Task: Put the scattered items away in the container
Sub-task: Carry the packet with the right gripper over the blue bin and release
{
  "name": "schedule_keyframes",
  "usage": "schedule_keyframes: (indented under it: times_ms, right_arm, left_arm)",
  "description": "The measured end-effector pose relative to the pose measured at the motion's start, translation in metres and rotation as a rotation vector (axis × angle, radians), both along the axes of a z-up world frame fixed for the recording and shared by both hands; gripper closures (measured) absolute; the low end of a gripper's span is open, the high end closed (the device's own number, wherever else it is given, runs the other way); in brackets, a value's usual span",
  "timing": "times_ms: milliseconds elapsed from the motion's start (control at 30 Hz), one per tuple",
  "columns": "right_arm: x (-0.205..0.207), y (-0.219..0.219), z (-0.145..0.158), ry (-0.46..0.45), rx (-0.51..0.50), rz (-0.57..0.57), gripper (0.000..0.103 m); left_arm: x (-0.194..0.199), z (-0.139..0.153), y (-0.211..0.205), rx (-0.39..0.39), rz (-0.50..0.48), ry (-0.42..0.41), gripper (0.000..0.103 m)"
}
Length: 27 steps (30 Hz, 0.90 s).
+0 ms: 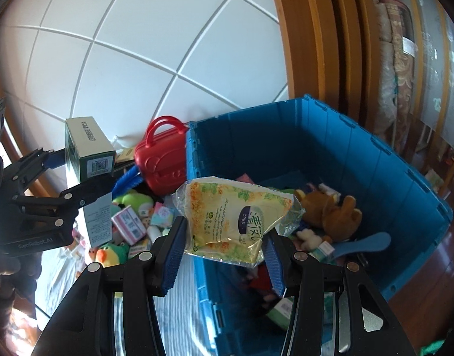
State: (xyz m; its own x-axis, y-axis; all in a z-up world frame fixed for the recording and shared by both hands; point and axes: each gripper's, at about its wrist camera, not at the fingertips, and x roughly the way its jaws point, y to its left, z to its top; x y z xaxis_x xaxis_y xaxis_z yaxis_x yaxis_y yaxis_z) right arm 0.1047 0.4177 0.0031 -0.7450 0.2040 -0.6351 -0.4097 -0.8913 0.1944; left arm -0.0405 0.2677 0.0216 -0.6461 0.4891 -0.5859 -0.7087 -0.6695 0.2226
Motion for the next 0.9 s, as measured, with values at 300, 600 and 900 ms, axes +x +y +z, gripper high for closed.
schedule_keyframes:
  times_ms: [300, 600, 900]
  right_arm:
    - [0.007, 0.040, -0.004, -0.005, -0.011, -0.056, 0.055]
    - [0.012, 0.073, -0.016, -0.021, -0.039, -0.112, 0.055]
    - [0.012, 0.098, -0.024, -0.034, -0.051, -0.155, 0.054]
  left_arm:
    - [-0.014, -0.008, 0.064, -0.010, -0.061, -0.027, 0.022]
    - [-0.021, -0.017, 0.112, -0.022, -0.117, -0.051, 0.022]
    - [-0.030, -0.020, 0.144, -0.028, -0.154, -0.061, 0.022]
